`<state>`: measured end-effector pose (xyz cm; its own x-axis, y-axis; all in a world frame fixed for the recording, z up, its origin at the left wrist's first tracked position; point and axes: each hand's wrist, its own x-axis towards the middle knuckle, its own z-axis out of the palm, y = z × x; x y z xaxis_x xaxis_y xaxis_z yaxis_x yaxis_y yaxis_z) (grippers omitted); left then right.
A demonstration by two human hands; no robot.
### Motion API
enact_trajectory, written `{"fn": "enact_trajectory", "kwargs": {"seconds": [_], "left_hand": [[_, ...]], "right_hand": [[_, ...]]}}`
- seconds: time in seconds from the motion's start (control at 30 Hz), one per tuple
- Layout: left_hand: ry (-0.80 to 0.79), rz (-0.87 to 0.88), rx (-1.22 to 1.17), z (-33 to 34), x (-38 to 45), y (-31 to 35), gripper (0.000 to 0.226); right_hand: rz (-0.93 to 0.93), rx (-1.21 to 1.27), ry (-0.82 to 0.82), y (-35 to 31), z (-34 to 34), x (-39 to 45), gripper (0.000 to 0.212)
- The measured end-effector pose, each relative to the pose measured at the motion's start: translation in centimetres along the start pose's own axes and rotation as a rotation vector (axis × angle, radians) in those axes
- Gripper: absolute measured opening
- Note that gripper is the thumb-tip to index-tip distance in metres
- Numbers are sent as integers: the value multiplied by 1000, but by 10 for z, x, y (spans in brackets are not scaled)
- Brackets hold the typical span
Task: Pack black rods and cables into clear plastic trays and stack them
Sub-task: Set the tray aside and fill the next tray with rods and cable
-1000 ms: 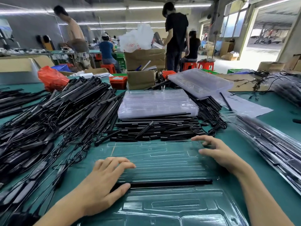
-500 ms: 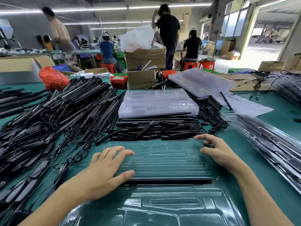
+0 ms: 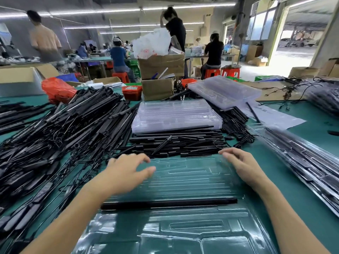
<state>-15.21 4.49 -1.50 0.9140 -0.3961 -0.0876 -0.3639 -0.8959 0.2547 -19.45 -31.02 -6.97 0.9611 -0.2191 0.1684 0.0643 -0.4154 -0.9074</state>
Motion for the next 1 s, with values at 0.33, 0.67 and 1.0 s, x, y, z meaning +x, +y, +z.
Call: {"fn": "enact_trajectory", "kwargs": {"seconds": [0.33,0.67,1.0], "left_hand": [[327,-76,-30,25,86,20,32],[344,3,-158,25,85,19,17],[334,430,-488,16,-6,49,11]], "right_hand": [[11,151,205,3,2,1,54],[-53,113,214,9,-2,-2,51],[-29,119,223,8,-2,-2,45]]}}
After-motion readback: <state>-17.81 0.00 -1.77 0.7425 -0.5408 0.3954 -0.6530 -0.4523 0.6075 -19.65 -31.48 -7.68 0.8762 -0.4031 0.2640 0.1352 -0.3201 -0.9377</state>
